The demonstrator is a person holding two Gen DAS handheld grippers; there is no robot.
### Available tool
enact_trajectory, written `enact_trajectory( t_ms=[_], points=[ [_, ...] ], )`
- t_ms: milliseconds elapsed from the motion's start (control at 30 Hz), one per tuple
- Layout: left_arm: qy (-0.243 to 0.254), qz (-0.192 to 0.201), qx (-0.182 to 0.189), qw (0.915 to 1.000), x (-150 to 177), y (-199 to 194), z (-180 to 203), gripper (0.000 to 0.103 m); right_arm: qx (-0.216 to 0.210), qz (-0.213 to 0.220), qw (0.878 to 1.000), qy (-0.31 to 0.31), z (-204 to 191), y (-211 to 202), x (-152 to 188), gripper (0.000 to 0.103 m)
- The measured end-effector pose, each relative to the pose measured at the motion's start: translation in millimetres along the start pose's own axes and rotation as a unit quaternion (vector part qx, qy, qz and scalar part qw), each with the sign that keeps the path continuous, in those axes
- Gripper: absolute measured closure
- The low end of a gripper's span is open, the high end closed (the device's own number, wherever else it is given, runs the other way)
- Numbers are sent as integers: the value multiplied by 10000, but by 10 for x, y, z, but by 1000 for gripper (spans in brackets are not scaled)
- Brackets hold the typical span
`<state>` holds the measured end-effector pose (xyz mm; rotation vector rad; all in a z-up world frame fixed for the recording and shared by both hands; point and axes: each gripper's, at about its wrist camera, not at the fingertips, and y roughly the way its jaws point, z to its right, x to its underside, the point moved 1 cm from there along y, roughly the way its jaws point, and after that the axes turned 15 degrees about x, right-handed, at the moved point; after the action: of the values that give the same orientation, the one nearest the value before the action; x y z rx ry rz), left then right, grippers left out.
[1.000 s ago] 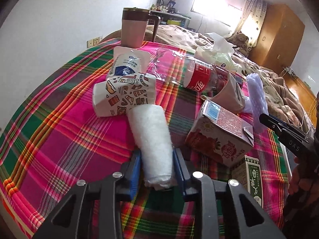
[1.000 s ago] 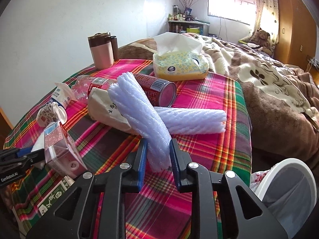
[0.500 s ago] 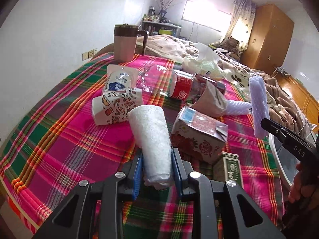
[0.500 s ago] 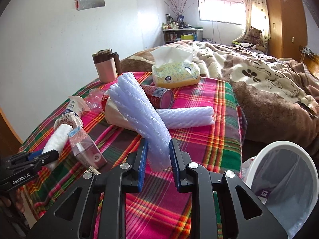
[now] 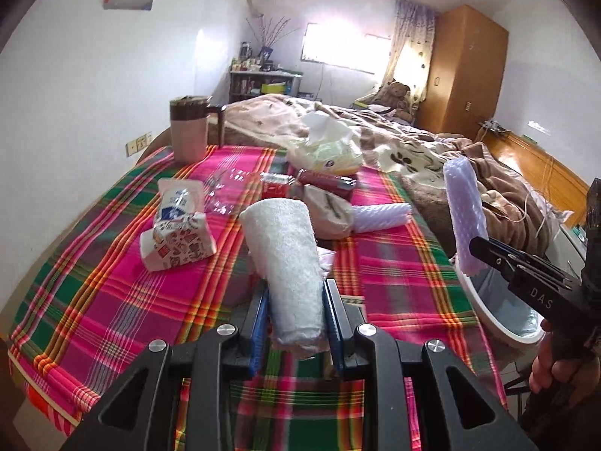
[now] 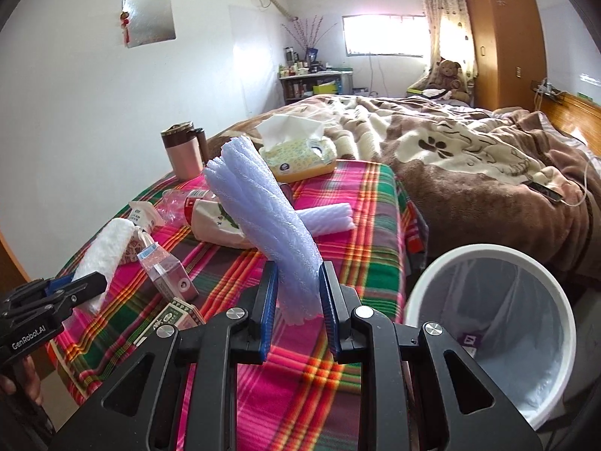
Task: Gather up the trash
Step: 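Carry the foam net and rolled cloth with both tools over the bin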
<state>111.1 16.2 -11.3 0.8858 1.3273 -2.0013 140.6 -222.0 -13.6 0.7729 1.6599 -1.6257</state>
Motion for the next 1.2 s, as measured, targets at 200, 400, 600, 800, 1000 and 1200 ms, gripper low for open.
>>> enact_trajectory(
  t_ms=[200, 400, 600, 800, 1000, 1200],
  points=[
    [309, 67, 260, 9992, -72, -6, 317, 75, 213, 128, 9994, 251, 235, -185, 35, 80],
    [646, 77, 599, 9961, -159, 85, 704, 75, 555, 239, 9972, 438, 454, -337, 60, 80],
    [903, 53, 891, 9919, -216, 200, 1038, 75, 878, 243, 9931, 732, 729, -416, 104, 80],
    [1168, -17, 1236, 9854, -266, 361, 1389, 75, 1219, 139, 9879, 947, 975, -430, 149, 80],
    [1363, -146, 1487, 9793, -316, 599, 1665, 75, 1504, 29, 9820, 1142, 1179, -394, 207, 80],
    [1515, -315, 1730, 9727, -316, 828, 1871, 75, 1728, -124, 9761, 1315, 1355, -327, 286, 80]
  ],
)
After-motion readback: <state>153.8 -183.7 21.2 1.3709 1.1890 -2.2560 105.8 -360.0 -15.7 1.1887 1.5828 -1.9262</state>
